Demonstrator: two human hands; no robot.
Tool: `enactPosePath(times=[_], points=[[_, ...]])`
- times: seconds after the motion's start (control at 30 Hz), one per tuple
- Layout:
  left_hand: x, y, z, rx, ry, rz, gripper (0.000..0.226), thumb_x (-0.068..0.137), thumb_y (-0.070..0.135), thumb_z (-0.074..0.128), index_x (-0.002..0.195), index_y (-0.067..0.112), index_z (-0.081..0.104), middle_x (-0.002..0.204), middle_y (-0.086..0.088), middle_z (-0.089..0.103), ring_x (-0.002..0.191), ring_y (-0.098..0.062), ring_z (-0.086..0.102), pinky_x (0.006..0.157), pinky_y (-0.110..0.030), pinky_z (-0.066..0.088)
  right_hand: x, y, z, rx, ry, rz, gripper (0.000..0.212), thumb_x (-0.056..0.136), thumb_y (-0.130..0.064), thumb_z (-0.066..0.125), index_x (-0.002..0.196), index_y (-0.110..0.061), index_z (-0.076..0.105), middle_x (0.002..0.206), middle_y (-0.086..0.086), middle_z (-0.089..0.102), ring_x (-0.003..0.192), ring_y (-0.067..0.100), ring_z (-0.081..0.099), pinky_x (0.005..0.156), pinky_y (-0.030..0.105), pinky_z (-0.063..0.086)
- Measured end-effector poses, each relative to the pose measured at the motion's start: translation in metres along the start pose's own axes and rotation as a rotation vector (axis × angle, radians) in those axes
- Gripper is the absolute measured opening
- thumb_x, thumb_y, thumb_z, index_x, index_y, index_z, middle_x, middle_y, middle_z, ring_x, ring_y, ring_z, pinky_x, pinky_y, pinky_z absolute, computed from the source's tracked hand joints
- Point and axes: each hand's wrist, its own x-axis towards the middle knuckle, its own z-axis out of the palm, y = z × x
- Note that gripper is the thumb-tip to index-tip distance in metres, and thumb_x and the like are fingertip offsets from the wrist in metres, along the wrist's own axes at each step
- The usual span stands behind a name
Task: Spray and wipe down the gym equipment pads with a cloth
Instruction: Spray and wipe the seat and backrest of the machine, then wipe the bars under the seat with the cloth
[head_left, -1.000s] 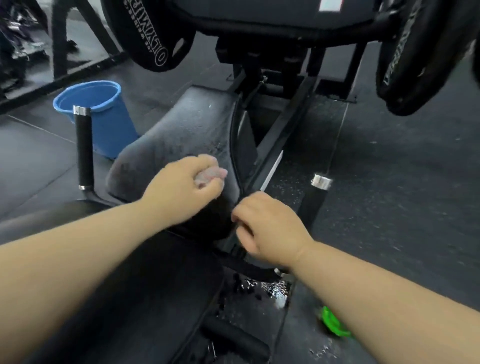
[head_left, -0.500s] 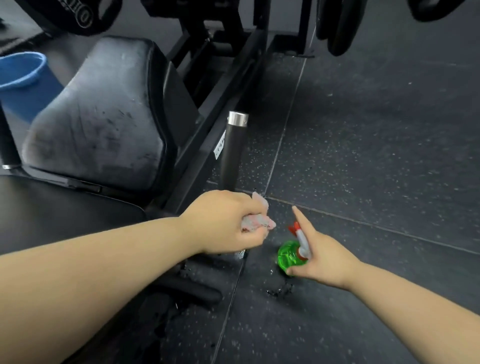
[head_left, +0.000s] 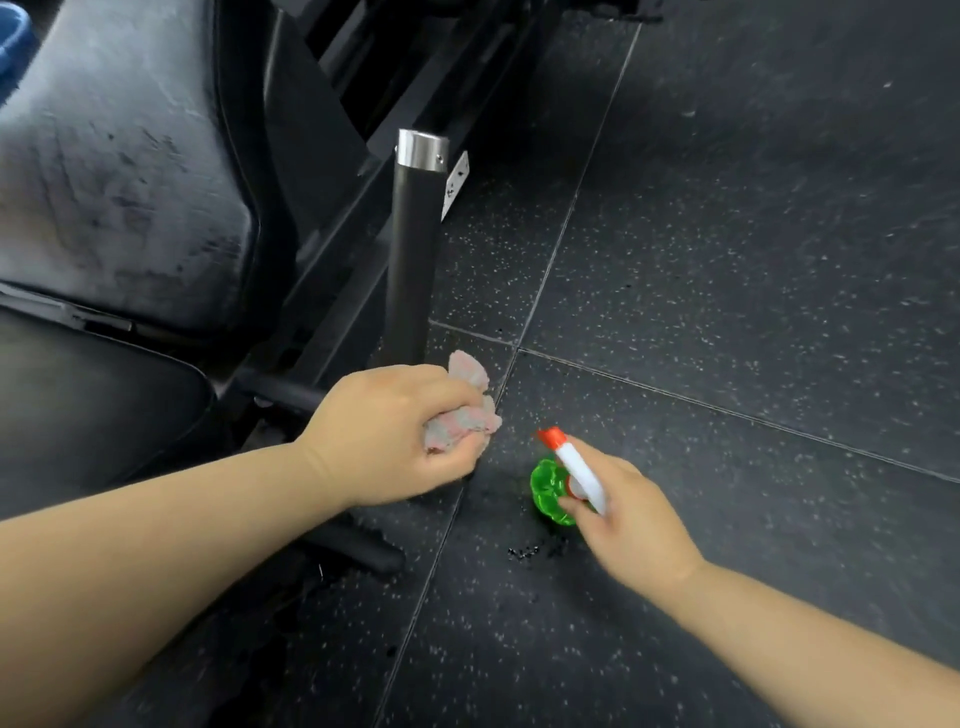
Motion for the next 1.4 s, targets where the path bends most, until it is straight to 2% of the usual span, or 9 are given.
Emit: enactPosePath(times=[0.17,0.27,0.37,0.6,0.77,0.87,0.97,1.13,1.4], points=[[-0.005,0.019,-0.019,-0.235,-0.096,-0.275,0.038,0.082,0.054,0.044,0.097,0.030,0.069,0.098,0.011,0.066,0.092,-0.008,0.061,0.083,-0.034,0.052,-0.020,-0.030,-0.021,0.005,0.068,0.128,0.058,0.095,-0.025,0.061,0.145,-0.043,0.038,0.097,-0.004,0.063,0.086,0.020,0.057,0.073,0.032,0.045],[-0.016,0.040,-0.045,-0.314,-0.135,-0.358,0.036,0.086,0.051,0.047,0.115,0.040,0.064,0.110,0.018,0.059,0.103,0.002,0.052,0.088,-0.008,0.038,-0.047,-0.077,-0.046,0.165,0.150,0.132,0.060,0.090,-0.019,0.068,0.141,-0.043,0.047,0.096,-0.013,0.068,0.086,0.012,0.062,0.072,0.014,0.044],[-0.029,0.077,-0.100,-0.433,-0.138,-0.429,0.030,0.080,0.061,0.046,0.104,0.048,0.060,0.106,0.026,0.057,0.105,0.009,0.049,0.087,0.000,0.030,-0.085,-0.147,-0.092,0.519,0.254,0.175,0.059,0.085,-0.011,0.073,0.137,-0.035,0.056,0.103,-0.023,0.070,0.095,-0.007,0.065,0.084,0.006,0.046],[-0.036,0.172,-0.280,-0.620,-0.087,-0.501,0.026,0.074,0.060,0.053,0.099,0.053,0.053,0.110,0.027,0.057,0.106,0.007,0.051,0.095,-0.012,0.038,-0.162,-0.326,-0.208,1.030,0.466,0.280,0.044,0.082,0.003,0.072,0.119,-0.021,0.070,0.092,-0.008,0.075,0.092,0.004,0.069,0.077,0.020,0.053],[-0.052,0.210,-0.439,-0.509,-0.406,-0.309,0.083,0.052,0.079,0.069,0.127,0.058,0.040,0.125,0.018,0.049,0.118,-0.001,0.047,0.105,-0.036,0.041,-0.223,-0.467,-0.294,1.028,0.387,0.246,0.048,0.075,0.006,0.075,0.118,-0.016,0.071,0.102,0.001,0.075,0.089,0.004,0.070,0.075,0.021,0.054],[-0.064,0.227,-0.508,-0.376,-0.495,-0.249,0.104,0.048,0.080,0.073,0.138,0.045,0.036,0.132,0.018,0.045,0.120,-0.005,0.043,0.105,-0.037,0.040,-0.252,-0.532,-0.317,0.914,0.393,0.195,0.037,0.064,-0.009,0.080,0.096,-0.029,0.077,0.088,-0.007,0.076,0.079,0.004,0.069,0.073,0.026,0.056],[-0.093,0.246,-0.569,-0.410,-0.417,-0.302,0.101,0.051,0.061,0.087,0.136,0.042,0.036,0.125,0.023,0.053,0.115,-0.001,0.050,0.102,-0.032,0.043,-0.290,-0.592,-0.326,0.843,0.430,0.158,0.028,0.066,-0.012,0.079,0.072,-0.039,0.074,0.079,-0.010,0.074,0.075,0.007,0.069,0.077,0.035,0.060],[-0.157,0.282,-0.632,-0.436,-0.206,-0.368,0.093,0.051,0.058,0.082,0.125,0.063,0.026,0.102,0.028,0.062,0.095,0.000,0.062,0.089,-0.033,0.052,-0.349,-0.657,-0.335,0.779,0.391,0.056,0.025,0.072,-0.012,0.077,0.084,-0.034,0.076,0.083,-0.010,0.074,0.082,0.011,0.071,0.081,0.040,0.059],[-0.243,0.368,-0.670,-0.481,0.064,-0.456,0.082,0.056,0.044,0.086,0.114,0.067,0.033,0.098,0.034,0.064,0.088,0.009,0.062,0.079,-0.019,0.050,-0.444,-0.690,-0.345,0.613,0.158,-0.266,0.037,0.082,-0.009,0.071,0.115,-0.027,0.072,0.088,-0.012,0.073,0.083,-0.002,0.066,0.076,0.013,0.051]])
